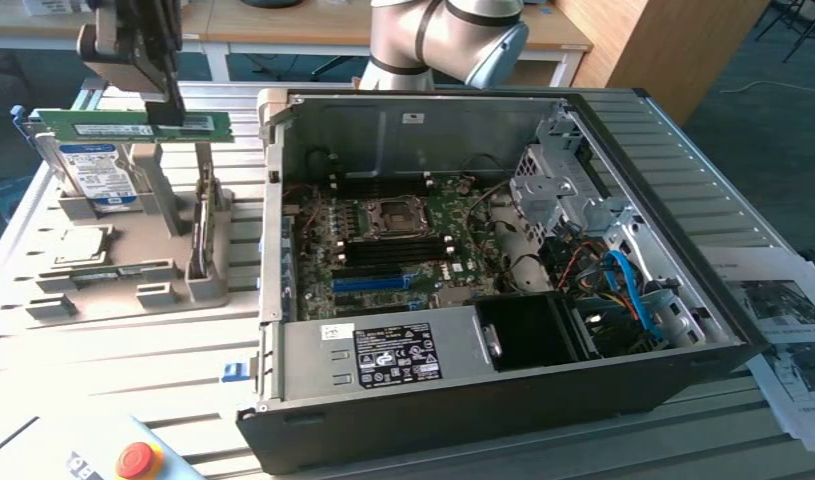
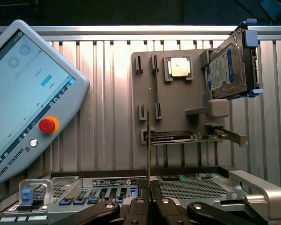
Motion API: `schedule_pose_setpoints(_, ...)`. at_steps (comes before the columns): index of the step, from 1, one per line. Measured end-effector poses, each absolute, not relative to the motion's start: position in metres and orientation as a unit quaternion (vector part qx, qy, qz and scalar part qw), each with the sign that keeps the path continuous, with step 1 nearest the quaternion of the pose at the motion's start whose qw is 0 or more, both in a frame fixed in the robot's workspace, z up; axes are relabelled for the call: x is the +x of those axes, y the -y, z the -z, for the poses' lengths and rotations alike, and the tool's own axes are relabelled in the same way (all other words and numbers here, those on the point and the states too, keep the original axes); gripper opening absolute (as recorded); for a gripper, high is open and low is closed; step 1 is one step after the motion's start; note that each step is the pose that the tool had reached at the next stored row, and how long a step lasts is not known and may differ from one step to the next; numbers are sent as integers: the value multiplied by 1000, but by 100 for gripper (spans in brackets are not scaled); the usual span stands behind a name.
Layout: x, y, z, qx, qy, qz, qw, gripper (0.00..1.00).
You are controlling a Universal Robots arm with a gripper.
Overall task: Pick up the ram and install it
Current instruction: 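Pick up the ram and move it above insertion slot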
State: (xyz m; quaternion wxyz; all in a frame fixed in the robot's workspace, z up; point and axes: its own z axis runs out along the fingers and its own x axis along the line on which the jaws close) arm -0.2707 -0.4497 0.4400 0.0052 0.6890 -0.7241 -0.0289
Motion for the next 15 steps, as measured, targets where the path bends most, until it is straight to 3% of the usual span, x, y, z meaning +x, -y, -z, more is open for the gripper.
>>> schedule_pose_setpoints(15, -234, 454, -440, 690, 723, 31, 3, 12)
